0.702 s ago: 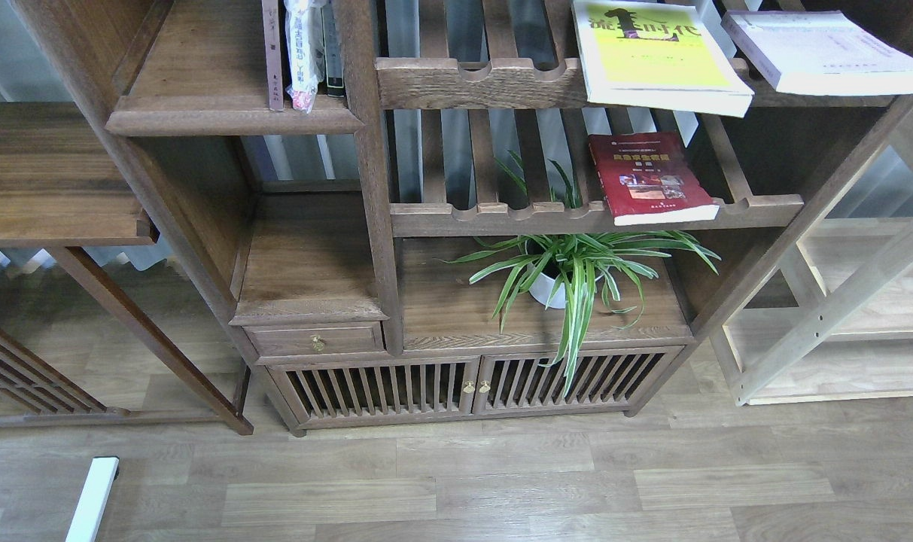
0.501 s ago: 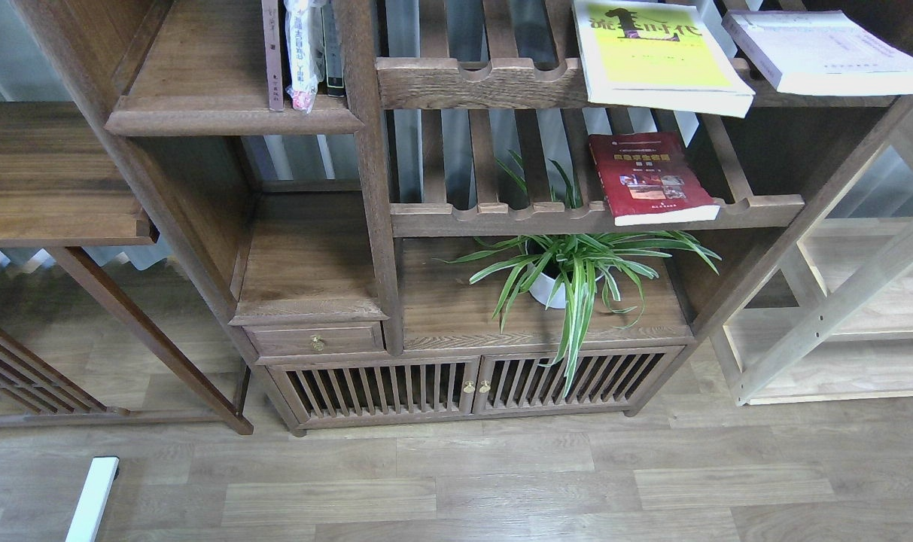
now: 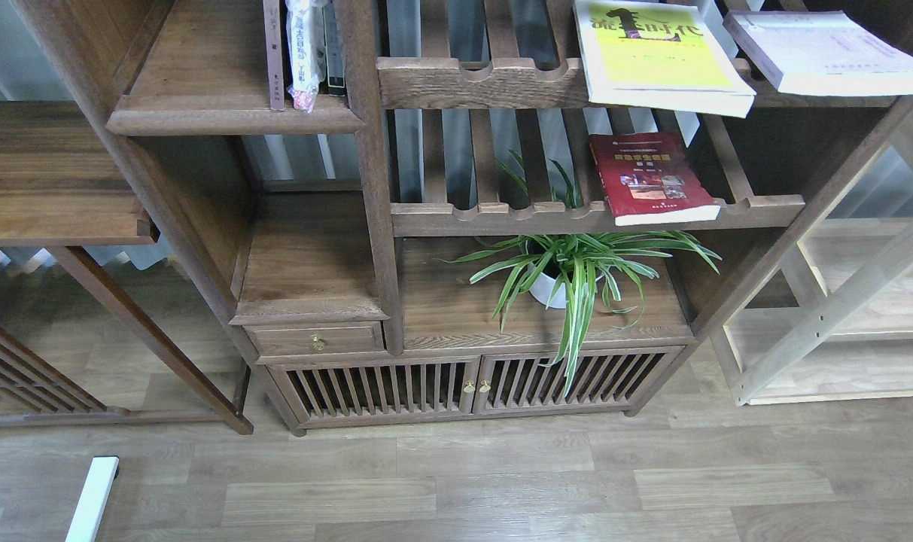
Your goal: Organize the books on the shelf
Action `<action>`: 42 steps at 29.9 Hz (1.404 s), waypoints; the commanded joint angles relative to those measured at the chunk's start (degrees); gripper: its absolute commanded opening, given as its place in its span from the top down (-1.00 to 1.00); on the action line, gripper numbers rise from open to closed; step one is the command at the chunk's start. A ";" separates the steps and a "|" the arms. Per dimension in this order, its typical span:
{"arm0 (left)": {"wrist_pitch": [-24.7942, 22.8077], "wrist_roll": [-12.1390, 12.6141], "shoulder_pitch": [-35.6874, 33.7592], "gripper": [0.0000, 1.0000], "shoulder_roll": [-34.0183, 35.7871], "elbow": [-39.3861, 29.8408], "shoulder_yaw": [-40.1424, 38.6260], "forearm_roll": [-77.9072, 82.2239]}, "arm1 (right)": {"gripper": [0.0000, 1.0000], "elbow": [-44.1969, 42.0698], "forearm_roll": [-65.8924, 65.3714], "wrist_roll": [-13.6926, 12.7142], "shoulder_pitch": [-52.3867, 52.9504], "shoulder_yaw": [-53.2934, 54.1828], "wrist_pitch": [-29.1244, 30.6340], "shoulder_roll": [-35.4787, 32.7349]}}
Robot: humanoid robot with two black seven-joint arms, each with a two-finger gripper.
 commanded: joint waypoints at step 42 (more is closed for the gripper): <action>-4.72 -3.44 -7.39 -0.99 4.30 -0.02 0.46 5.88 | -1.00 -14.50 -2.37 5.46 14.03 -0.96 6.04 -5.00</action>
